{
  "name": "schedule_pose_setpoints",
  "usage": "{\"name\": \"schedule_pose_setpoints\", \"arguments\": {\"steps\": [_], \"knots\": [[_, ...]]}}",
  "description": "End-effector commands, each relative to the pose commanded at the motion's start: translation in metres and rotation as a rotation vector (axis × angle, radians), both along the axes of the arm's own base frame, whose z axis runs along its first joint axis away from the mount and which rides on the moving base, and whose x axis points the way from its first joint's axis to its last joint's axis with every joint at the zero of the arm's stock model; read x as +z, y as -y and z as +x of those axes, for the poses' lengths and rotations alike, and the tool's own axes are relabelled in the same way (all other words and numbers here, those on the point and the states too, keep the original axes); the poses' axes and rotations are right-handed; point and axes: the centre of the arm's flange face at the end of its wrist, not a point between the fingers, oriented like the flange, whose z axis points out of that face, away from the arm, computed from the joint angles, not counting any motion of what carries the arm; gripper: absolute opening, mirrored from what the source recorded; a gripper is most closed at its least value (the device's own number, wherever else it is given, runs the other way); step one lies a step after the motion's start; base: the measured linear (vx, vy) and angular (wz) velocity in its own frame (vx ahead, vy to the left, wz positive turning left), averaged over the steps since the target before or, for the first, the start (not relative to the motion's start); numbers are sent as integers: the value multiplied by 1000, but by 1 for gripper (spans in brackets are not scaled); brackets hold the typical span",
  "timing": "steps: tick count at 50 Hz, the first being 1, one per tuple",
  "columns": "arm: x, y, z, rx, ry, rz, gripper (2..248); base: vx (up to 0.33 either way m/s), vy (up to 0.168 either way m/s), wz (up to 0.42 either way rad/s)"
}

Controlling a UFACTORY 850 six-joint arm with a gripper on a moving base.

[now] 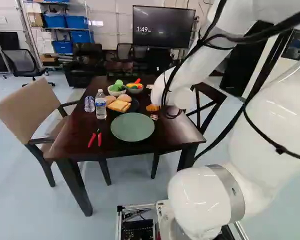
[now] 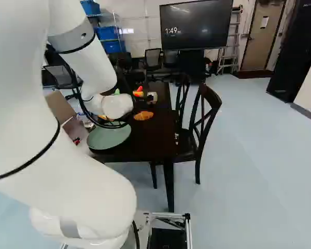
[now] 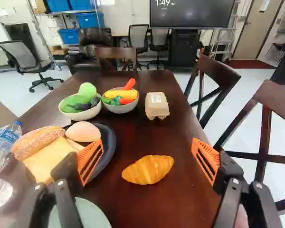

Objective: Move the croissant to the empty plate

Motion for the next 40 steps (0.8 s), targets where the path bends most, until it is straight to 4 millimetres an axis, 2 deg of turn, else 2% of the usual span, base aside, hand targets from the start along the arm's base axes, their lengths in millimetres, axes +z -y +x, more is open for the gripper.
{"name": "schedule_pose_setpoints", "arguments": {"steps": [40], "knots": [[16, 0, 59, -6, -258, -12, 247, 0, 0, 0]]}}
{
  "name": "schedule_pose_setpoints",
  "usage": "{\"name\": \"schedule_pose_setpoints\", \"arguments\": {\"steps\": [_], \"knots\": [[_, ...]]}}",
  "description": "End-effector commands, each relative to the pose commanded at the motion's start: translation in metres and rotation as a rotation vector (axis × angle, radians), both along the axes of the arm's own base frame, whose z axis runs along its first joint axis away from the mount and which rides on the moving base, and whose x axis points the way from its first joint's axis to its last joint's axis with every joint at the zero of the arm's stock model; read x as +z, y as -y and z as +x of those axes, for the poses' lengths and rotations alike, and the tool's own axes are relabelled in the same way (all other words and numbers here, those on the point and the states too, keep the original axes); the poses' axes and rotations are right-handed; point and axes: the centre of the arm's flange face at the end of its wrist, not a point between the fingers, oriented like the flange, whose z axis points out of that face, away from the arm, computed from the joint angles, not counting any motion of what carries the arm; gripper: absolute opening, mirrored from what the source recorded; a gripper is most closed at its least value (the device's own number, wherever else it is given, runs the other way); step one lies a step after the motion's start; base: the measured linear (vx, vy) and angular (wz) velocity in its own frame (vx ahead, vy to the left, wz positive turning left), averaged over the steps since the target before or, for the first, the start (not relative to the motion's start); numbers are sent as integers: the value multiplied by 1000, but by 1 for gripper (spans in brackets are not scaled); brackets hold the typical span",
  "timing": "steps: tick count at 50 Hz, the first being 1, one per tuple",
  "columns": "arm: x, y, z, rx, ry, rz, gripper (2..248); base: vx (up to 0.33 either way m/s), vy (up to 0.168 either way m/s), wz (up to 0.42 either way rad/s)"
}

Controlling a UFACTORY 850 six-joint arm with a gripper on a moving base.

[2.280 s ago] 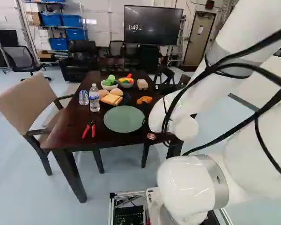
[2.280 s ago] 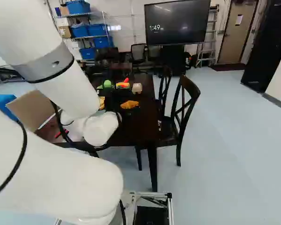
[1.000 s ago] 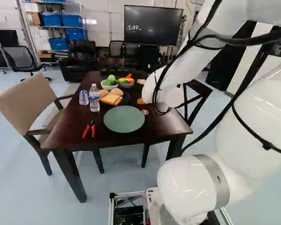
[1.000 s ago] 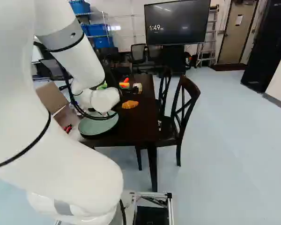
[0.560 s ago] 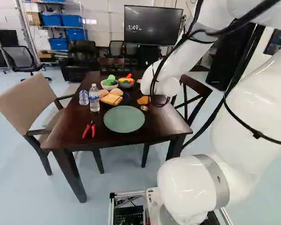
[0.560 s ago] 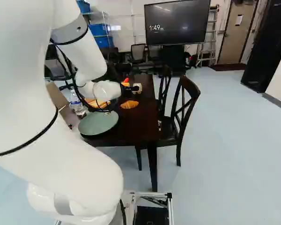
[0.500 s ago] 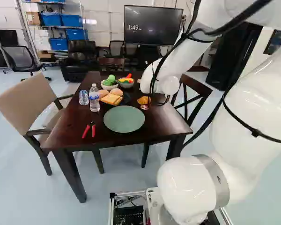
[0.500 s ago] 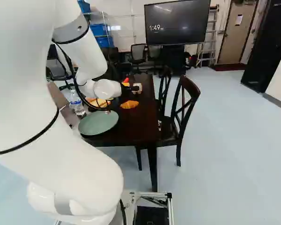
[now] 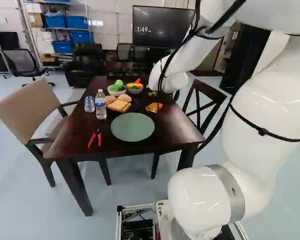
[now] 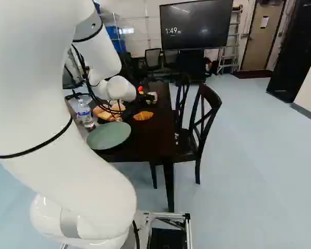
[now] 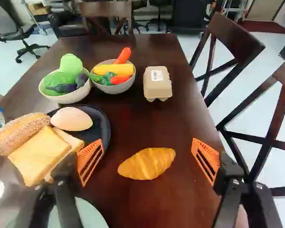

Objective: Move the croissant to the empty plate

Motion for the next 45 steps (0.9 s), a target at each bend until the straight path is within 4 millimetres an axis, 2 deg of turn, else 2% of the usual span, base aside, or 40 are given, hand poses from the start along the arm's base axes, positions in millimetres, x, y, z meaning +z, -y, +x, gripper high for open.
{"name": "schedule_pose_setpoints", "arguments": {"steps": [45], "knots": [[24, 1, 49, -6, -304, -12, 247, 0, 0, 0]]}}
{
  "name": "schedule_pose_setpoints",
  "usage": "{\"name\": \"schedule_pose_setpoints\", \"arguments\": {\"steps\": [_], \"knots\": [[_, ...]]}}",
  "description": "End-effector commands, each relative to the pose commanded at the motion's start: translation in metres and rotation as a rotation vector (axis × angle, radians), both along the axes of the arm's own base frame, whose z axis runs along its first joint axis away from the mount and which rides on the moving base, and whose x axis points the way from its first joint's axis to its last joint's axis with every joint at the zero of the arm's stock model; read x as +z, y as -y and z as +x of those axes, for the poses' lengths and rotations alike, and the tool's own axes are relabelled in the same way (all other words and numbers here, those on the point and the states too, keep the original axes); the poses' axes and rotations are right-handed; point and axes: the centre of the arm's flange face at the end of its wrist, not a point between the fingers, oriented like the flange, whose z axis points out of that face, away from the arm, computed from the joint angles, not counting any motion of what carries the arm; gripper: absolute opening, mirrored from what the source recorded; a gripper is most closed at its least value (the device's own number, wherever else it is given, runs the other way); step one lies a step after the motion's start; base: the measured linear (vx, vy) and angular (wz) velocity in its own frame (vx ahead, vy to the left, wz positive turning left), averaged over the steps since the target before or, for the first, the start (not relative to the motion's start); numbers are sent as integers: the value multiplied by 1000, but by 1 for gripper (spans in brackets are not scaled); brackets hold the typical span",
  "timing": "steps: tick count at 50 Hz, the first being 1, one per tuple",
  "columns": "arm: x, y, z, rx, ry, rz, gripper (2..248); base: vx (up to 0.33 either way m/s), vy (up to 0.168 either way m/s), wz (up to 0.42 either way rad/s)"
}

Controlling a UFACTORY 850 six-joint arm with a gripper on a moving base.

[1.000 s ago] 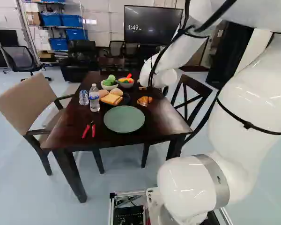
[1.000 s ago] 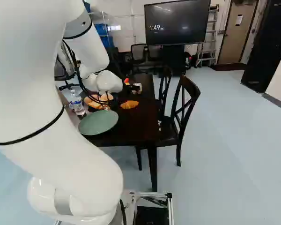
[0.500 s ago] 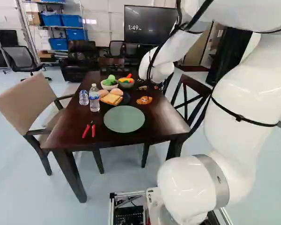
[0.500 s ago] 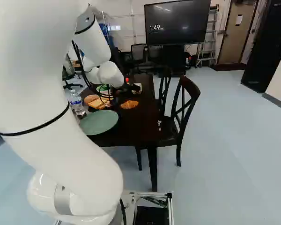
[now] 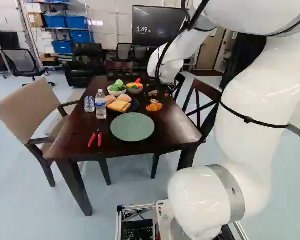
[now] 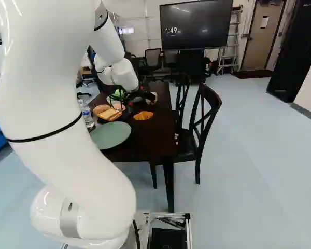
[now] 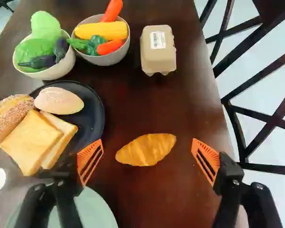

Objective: Move the croissant to the empty plate

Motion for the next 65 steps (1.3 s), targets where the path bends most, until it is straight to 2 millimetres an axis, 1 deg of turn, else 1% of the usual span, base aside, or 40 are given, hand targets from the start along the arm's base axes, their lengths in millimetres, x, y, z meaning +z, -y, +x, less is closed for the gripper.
{"name": "schedule_pose_setpoints", "arguments": {"steps": [16, 46, 65], "knots": [[12, 1, 13, -2, -104, -4, 247, 0, 0, 0], [0, 1, 49, -5, -343, -12, 247, 0, 0, 0], [0, 1, 83, -7, -321, -11, 247, 0, 0, 0]]}}
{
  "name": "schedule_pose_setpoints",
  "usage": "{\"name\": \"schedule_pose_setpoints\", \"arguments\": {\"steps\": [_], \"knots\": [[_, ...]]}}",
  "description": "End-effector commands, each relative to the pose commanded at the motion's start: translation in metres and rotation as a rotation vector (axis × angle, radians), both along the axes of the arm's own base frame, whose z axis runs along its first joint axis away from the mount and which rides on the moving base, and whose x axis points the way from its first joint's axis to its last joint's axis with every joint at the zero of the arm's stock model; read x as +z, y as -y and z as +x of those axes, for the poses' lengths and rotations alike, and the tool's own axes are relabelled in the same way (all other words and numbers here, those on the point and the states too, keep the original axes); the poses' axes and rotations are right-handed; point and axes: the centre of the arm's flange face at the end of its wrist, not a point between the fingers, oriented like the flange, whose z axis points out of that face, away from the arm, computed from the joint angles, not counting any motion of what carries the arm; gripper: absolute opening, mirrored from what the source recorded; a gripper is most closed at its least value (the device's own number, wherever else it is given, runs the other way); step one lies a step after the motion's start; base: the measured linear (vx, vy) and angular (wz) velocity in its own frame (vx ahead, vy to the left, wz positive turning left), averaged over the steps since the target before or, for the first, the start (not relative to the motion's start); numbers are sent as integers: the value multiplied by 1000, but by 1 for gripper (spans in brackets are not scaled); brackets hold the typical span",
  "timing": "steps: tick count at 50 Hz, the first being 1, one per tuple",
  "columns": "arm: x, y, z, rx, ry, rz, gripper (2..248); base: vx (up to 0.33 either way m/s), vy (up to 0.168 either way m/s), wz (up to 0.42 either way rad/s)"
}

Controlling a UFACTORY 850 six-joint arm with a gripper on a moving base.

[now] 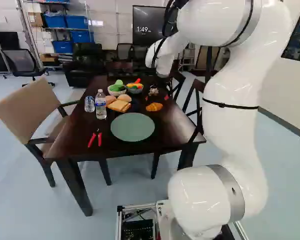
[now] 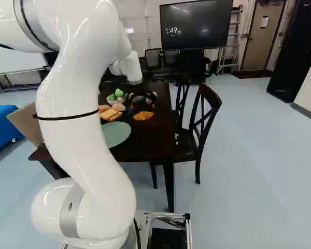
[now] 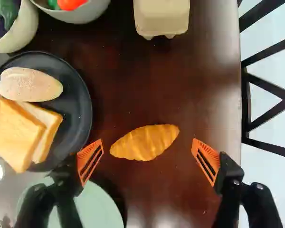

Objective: Move the croissant to the empty plate

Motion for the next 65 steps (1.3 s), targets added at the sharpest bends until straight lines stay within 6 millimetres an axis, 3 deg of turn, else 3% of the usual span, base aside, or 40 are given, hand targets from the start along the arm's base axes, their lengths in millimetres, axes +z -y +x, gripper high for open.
{"name": "schedule_pose_setpoints", "arguments": {"steps": [16, 65], "knots": [[0, 0, 0, -30, 0, 11, 247, 0, 0, 0], [-1, 0, -3, -508, -34, 169, 247, 0, 0, 0]]}}
